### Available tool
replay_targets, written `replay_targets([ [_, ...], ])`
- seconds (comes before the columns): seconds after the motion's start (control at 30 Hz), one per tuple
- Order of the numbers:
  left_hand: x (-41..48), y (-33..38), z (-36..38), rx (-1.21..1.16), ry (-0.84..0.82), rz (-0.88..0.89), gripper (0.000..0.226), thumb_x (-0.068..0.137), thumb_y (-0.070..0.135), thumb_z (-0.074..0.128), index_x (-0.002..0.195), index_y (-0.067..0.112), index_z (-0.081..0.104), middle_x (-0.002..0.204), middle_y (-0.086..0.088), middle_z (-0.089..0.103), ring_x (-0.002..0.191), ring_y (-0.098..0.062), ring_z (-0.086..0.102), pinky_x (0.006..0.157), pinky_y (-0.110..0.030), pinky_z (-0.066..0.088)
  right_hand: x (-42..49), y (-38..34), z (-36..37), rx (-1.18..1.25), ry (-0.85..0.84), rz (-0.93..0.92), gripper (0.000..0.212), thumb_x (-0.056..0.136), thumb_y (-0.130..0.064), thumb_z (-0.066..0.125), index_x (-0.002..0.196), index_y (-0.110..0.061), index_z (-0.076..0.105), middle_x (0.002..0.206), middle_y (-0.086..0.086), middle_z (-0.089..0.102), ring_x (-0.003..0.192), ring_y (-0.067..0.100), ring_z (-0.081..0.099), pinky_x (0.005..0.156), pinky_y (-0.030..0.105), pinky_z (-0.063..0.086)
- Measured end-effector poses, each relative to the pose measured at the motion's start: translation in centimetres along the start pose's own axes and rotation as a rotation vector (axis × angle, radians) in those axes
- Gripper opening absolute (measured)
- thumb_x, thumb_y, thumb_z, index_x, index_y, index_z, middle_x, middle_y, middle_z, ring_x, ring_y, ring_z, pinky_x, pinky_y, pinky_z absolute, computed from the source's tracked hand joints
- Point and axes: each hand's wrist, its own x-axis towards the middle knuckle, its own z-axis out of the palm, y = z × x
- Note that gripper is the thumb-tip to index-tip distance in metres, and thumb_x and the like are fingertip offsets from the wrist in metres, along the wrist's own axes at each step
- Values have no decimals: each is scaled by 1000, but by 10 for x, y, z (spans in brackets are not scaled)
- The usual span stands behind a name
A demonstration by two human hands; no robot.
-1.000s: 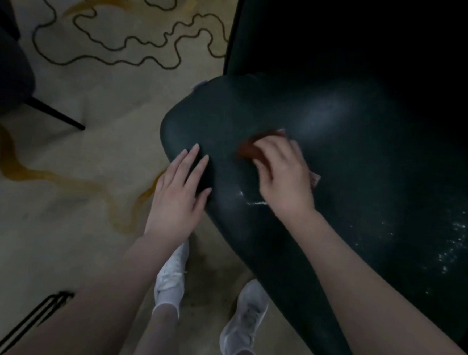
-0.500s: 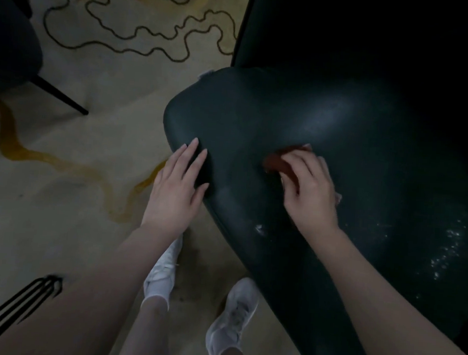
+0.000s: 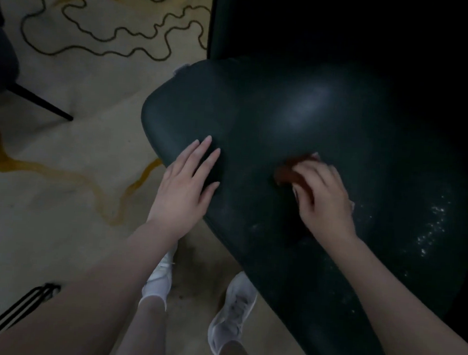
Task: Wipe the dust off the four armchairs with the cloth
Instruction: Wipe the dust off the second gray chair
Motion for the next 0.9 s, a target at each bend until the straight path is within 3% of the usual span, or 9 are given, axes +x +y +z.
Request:
replay_targets([
  [0.1,7,11,5,12,-11,29,56,96,29,54,148,12,41,158,-9,32,147,-29,26,115,-53,33,16,-13,14,39,128,35,27,86,1,64,114,1,65,115,17,63,103,36,55,98,40,43],
  [0.27,18,23,10,27,-32,64,55,97,34,48,148,13,42,159,-8,32,147,-28,25,114,-48,32,-27,-27,19,-6,-151,-290,33,78,2,74,111,-3,68,114,14,66,92,35,60,81,48,54],
  [0.33,19,27,11,41,-36,58,56,97,35,49,148,13,42,159,-8,31,147,-27,24,113,-48,31,-49,-17,13,-20,-217,-329,37,75,2,77,110,-5,69,115,12,67,90,33,61,76,47,55],
  [0.43,18,30,13,70,-40,45,58,98,36,48,150,13,39,160,-7,29,148,-27,22,114,-49,31,-56,4,-2,0,-173,-199,38,77,-1,77,114,-6,69,118,13,66,97,32,62,82,48,56],
  [0.57,16,30,18,96,-31,45,56,101,39,41,151,14,36,161,-7,27,149,-27,21,115,-50,30,-27,6,-5,62,97,149,31,86,-2,69,117,-2,65,119,14,62,105,31,56,95,45,49],
  [0.63,16,29,20,101,-25,35,57,100,42,38,151,15,36,161,-6,26,149,-25,20,114,-49,29,-13,-7,5,85,143,191,30,86,-2,67,116,-2,65,119,14,62,105,33,55,97,42,46],
  [0.77,17,28,20,94,-22,41,58,99,42,39,150,15,37,161,-5,27,148,-25,21,114,-46,29,-22,-38,23,77,-24,-150,36,77,0,74,111,-4,68,114,13,66,96,34,60,83,46,52],
  [0.9,17,30,14,79,-64,32,58,100,39,45,152,15,35,162,-5,24,150,-25,17,116,-48,26,-60,-30,22,-18,-297,-496,43,69,-6,78,111,-13,69,114,5,66,93,24,53,74,35,46],
])
